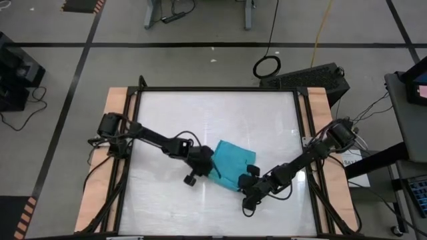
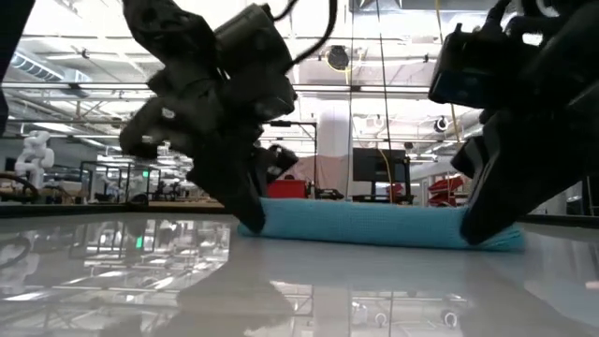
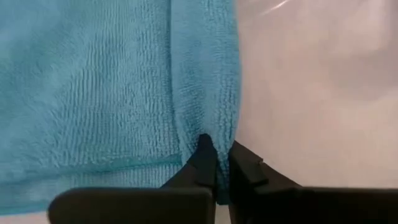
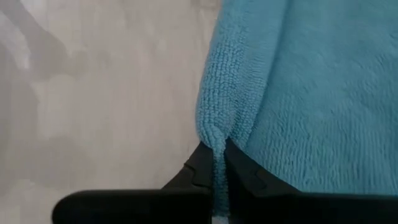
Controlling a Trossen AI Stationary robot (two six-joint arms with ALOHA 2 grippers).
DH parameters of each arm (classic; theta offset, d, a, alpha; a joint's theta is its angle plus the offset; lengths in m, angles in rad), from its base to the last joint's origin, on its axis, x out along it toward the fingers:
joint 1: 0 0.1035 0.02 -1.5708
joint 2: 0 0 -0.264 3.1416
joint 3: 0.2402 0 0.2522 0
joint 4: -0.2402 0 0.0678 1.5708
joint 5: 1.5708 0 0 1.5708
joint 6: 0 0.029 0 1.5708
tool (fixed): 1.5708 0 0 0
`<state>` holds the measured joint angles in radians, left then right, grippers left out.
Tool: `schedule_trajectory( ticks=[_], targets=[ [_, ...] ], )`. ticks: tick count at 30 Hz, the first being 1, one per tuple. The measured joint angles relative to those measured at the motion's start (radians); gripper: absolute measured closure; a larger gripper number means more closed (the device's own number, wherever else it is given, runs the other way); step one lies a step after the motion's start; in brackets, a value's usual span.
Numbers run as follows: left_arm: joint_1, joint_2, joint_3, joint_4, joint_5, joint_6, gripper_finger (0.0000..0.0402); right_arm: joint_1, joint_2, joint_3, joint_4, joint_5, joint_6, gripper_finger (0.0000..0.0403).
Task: Roll towel
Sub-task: Roll the blue towel
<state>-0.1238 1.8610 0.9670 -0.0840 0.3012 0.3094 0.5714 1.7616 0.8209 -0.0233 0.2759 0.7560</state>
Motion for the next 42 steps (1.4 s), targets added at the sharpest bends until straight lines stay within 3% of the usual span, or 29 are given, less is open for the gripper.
schedule_trajectory(
  ticks=[3, 5, 16, 25, 33, 37, 42],
  targets=[
    [0.043, 0.003, 0.001, -0.003, 0.211, -0.123, 0.0386, 0.009, -0.032, 0.0, 0.001, -0.008, 0.095, 0.0399],
    [0.065, 0.002, 0.002, -0.004, 0.299, -0.197, 0.0387, 0.012, -0.054, 0.0, 0.008, -0.022, 0.161, 0.0399],
    [0.079, 0.04, 0.025, -0.005, 0.446, -0.505, 0.0388, -0.023, -0.079, 0.0, -0.014, -0.074, 0.415, 0.0399],
    [0.079, 0.124, 0.092, -0.001, 0.456, -0.671, 0.0388, -0.056, -0.079, 0.0, -0.138, -0.12, 0.546, 0.0399],
    [0.093, 0.126, 0.092, -0.004, 0.426, -0.745, 0.0388, -0.076, -0.083, -0.041, -0.125, -0.164, 0.593, 0.0381],
    [0.093, 0.126, 0.092, -0.024, 0.375, -0.749, 0.0388, -0.08, -0.083, -0.048, -0.132, -0.144, 0.588, 0.0352],
    [0.093, 0.125, 0.092, -0.067, 0.34, -0.748, 0.0376, -0.079, -0.086, -0.049, -0.135, -0.125, 0.538, 0.0281]
  ],
)
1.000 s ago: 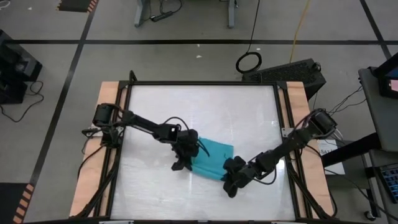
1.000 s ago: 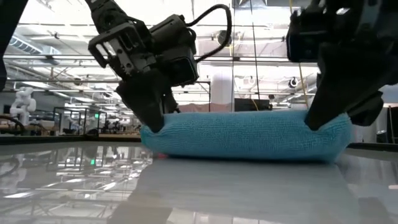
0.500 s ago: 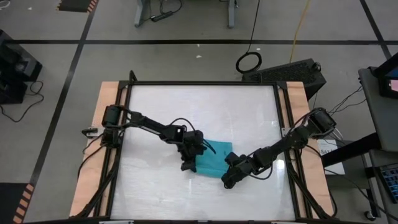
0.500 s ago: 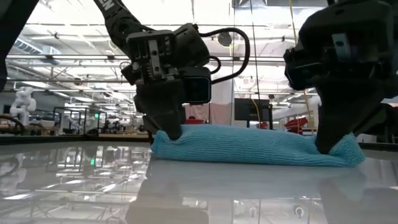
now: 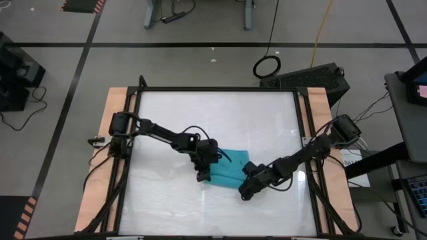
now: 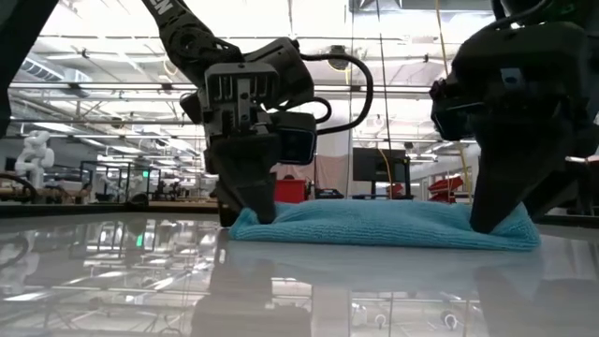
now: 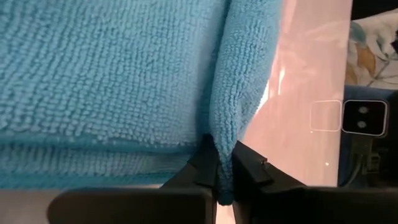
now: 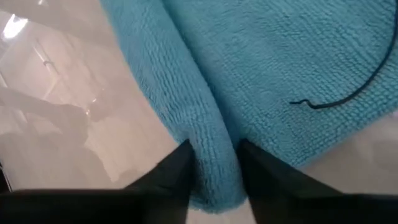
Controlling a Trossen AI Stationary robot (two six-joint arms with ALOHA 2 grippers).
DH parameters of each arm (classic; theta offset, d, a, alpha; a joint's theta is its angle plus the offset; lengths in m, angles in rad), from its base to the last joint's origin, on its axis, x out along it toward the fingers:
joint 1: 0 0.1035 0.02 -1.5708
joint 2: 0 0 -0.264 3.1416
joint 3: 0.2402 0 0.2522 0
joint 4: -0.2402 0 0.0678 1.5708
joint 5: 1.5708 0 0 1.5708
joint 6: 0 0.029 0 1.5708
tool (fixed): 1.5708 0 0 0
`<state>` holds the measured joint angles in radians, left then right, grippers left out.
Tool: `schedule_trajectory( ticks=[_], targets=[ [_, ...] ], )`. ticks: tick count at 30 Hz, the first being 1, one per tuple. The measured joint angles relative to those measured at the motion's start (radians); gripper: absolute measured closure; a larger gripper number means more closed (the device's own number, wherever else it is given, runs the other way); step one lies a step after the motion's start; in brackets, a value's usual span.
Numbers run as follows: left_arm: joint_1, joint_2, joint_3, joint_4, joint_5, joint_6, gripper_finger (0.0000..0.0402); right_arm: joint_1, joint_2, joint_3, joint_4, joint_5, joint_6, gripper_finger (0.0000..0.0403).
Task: Roll towel
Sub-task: Roll the blue towel
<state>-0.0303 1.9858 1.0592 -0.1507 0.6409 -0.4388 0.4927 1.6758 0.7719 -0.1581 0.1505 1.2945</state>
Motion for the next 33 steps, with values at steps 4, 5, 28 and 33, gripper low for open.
schedule_trajectory(
  ticks=[4, 5, 28, 33],
  targets=[
    [0.0, 0.0, 0.0, -0.016, -0.015, -0.001, 0.0368, 0.0, -0.029, -0.003, -0.014, 0.004, -0.078, 0.0226],
    [0.0, 0.0, -0.001, -0.016, -0.015, -0.006, 0.0365, 0.0, -0.041, -0.005, -0.023, 0.005, -0.104, 0.0216],
    [0.004, 0.002, -0.003, -0.023, -0.019, -0.052, 0.0354, 0.178, -0.211, -0.004, -0.092, 0.242, -0.807, 0.0237],
    [0.005, 0.002, -0.003, -0.023, -0.019, -0.053, 0.0353, 0.167, -0.195, -0.003, -0.045, 0.243, -0.956, 0.0238]
  ],
)
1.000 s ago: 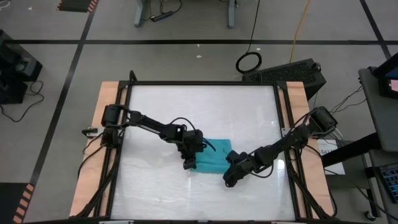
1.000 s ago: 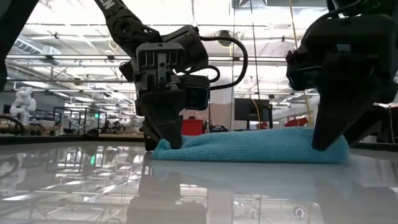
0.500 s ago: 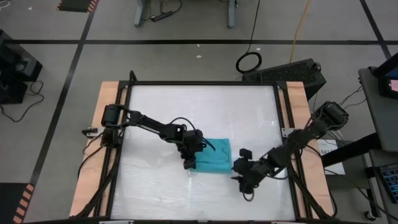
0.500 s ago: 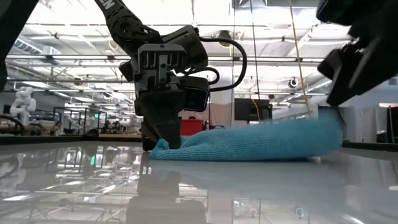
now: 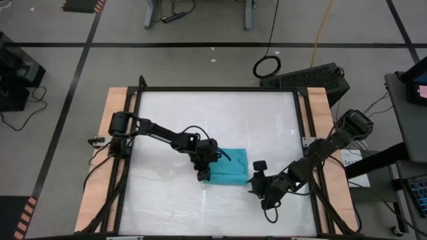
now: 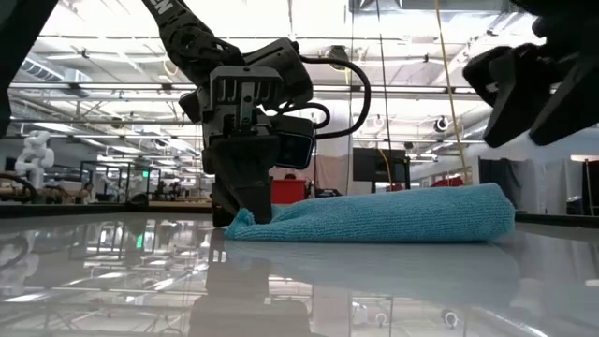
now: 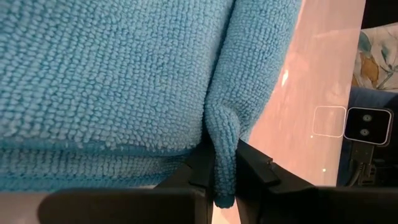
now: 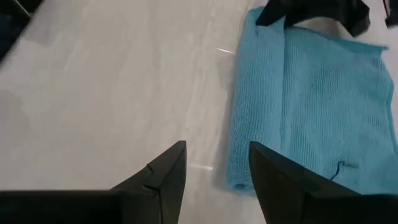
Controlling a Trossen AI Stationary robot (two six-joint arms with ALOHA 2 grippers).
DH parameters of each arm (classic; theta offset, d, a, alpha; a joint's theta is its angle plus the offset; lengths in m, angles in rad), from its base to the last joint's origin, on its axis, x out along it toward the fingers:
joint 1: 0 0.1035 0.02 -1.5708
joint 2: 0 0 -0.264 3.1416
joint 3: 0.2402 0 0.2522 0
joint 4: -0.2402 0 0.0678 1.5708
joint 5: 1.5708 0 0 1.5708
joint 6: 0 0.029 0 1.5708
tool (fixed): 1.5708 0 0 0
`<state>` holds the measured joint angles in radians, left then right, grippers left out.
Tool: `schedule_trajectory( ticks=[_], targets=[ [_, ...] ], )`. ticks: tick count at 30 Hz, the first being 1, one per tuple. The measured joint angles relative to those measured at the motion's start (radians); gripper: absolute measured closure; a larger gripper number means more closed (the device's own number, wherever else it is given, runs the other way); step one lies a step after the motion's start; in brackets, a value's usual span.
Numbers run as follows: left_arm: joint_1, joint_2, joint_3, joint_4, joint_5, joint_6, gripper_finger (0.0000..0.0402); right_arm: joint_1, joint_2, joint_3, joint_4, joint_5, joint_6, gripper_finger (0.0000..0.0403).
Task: Roll towel
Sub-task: Roll the blue towel
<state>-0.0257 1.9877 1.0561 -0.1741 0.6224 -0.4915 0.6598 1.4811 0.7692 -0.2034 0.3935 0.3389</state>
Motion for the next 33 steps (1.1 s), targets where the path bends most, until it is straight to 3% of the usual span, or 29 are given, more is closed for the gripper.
schedule_trajectory(
  ticks=[12, 26, 33],
  targets=[
    [0.0, 0.0, 0.0, 0.0, 0.0, 0.0, 0.0353, -0.062, 0.097, 0.0, 0.007, -0.003, -0.101, 0.0238],
    [0.017, -0.001, -0.001, -0.005, 0.031, 0.008, 0.0353, -0.087, 0.209, 0.004, 0.014, -0.002, -0.074, 0.0238],
    [0.033, -0.052, -0.007, -0.02, 0.057, 0.083, 0.0353, -0.091, 0.221, 0.005, 0.016, -0.001, -0.022, 0.0239]
  ],
)
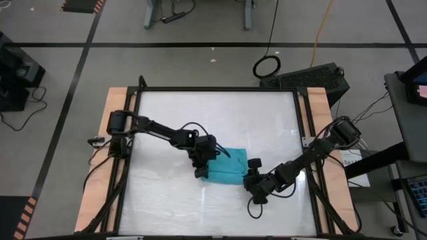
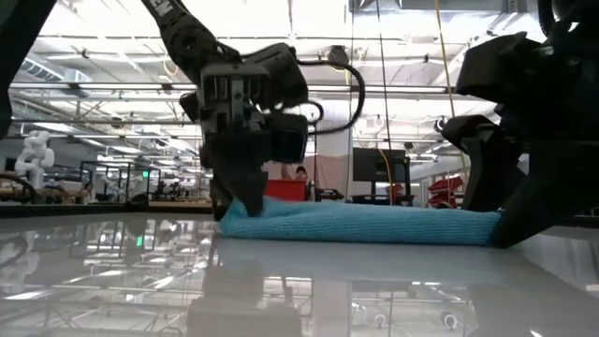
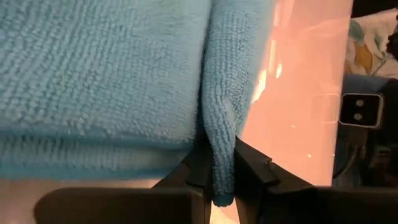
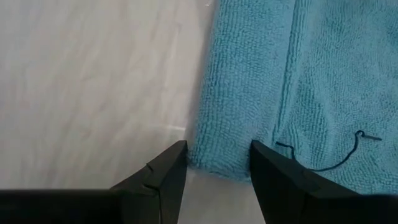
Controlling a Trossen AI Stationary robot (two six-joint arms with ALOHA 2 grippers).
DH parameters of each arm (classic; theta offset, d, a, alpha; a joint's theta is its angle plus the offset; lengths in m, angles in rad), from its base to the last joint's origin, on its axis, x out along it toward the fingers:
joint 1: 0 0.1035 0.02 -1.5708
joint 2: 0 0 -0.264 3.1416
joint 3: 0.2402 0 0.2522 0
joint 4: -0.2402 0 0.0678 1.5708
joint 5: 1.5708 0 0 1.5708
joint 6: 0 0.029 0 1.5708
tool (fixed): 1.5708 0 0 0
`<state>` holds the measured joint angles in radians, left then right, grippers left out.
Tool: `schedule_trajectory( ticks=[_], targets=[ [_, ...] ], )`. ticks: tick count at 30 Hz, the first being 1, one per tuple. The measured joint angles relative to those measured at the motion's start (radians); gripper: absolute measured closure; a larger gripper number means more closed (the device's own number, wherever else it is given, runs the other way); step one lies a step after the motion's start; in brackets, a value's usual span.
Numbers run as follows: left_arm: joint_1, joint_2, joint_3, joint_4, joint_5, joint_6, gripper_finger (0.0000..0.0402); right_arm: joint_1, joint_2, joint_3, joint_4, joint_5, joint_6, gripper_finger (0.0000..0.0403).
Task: Roll towel
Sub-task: Roll the blue towel
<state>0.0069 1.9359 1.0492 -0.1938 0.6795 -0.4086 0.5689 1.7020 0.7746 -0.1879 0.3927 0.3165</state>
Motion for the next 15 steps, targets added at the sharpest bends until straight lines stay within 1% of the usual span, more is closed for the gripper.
schedule_trajectory(
  ticks=[3, 6, 12, 15],
  targets=[
    [0.001, -0.052, 0.002, -0.025, 0.008, 0.046, 0.035, 0.0, 0.001, 0.0, -0.002, 0.0, 0.027, 0.024],
    [0.0, -0.092, 0.002, -0.09, 0.001, 0.09, 0.0329, 0.0, 0.001, -0.001, -0.003, -0.001, 0.052, 0.025],
    [-0.001, -0.173, 0.002, -0.177, -0.069, 0.172, 0.0247, -0.007, 0.003, -0.002, -0.003, -0.01, 0.087, 0.029],
    [-0.011, -0.219, 0.003, -0.167, -0.089, 0.239, 0.0214, -0.016, 0.003, -0.003, -0.002, -0.013, 0.1, 0.0317]
  ],
)
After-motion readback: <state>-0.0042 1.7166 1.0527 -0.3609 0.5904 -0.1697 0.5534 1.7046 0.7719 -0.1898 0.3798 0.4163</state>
